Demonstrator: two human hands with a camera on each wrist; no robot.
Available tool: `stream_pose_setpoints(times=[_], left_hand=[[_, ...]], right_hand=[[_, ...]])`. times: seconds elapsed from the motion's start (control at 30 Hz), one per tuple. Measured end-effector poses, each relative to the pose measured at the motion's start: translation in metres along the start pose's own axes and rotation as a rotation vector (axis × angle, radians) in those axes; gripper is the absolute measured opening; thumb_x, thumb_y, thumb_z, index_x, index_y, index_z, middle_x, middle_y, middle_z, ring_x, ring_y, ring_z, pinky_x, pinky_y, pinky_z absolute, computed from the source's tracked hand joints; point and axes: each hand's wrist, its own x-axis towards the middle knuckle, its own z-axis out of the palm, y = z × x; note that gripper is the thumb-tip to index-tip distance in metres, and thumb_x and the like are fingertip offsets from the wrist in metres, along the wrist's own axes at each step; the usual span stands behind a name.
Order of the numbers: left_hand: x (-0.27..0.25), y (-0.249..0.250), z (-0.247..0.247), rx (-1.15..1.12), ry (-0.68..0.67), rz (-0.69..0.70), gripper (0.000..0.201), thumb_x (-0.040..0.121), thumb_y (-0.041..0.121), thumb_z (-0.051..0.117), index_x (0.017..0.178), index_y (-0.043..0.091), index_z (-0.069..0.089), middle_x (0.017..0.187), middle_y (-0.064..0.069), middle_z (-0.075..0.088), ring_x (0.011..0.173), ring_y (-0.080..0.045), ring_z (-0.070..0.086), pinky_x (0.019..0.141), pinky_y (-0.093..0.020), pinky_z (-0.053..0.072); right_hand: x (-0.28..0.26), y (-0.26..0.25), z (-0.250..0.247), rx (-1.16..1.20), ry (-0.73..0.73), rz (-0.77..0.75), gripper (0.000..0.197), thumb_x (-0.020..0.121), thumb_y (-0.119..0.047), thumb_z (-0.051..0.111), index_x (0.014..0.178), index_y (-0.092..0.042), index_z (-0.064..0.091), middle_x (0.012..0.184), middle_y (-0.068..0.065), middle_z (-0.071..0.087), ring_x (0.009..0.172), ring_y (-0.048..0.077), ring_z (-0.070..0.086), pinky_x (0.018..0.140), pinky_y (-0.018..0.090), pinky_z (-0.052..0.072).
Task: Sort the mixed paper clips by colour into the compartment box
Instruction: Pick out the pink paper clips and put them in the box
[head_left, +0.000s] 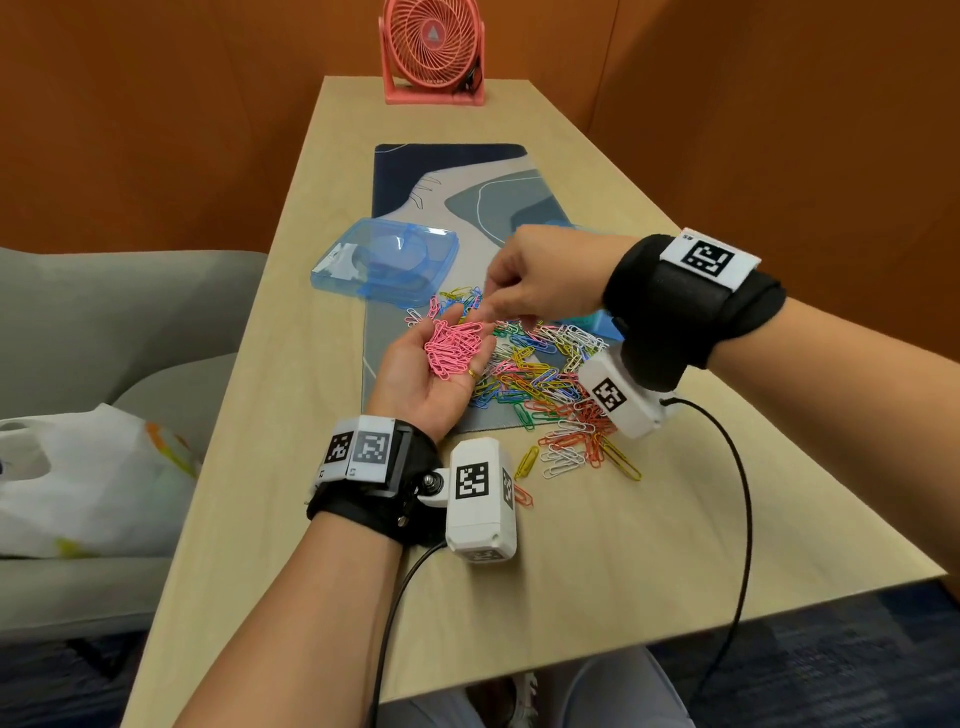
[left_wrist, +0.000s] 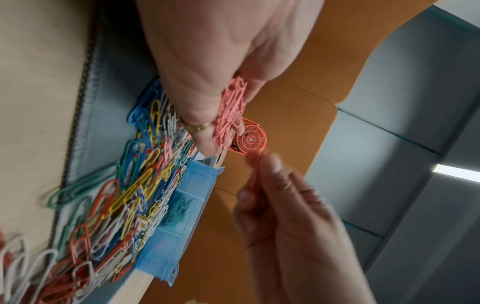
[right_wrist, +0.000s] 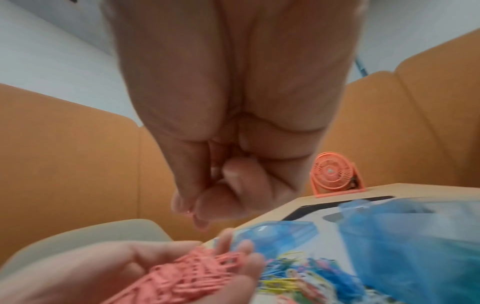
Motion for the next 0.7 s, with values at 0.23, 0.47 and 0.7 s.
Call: stream_pose_setpoints(times=[0.23, 0.47, 0.7], left_hand=[[0.0, 0.001, -0.002, -0.055, -0.039, -0.02, 0.028, 0.1, 0.014, 0.033, 0.096, -0.002, 0.056, 0.101, -0.024, 0.058, 0.097, -0.034, 0.055, 0.101, -0.043, 0.038], [0.002, 0.005, -0.004, -0.019, -0.001, 0.002, 0.032, 0.101, 0.017, 0.033, 0.091, 0.001, 0.059, 0.098, -0.02, 0.059, 0.098, -0.033, 0.056, 0.092, -0.041, 0.043], [0.002, 0.005, -0.003, -0.035, 0.001, 0.01, 0.032, 0.101, 0.018, 0.033, 0.091, 0.0, 0.059, 0.099, -0.02, 0.058, 0.104, -0.033, 0.054, 0.094, -0.041, 0.043]], right_hand=[[0.007, -0.01, 0.003, 0.079, 0.024, -0.024, 0.008, 0.087, -0.015, 0.064, 0.091, -0.014, 0.072, 0.063, -0.003, 0.066, 0.04, -0.004, 0.053, 0.048, 0.007, 0.044], [0.006, 0.016, 0.022, -0.127, -0.058, 0.105, 0.006, 0.083, -0.011, 0.067, 0.083, -0.012, 0.073, 0.074, 0.003, 0.07, 0.064, 0.01, 0.059, 0.062, 0.021, 0.046], [0.007, 0.029, 0.034, -0.214, -0.115, 0.155, 0.016, 0.082, -0.007, 0.062, 0.069, -0.017, 0.063, 0.067, -0.003, 0.06, 0.068, 0.014, 0.054, 0.055, 0.019, 0.04]])
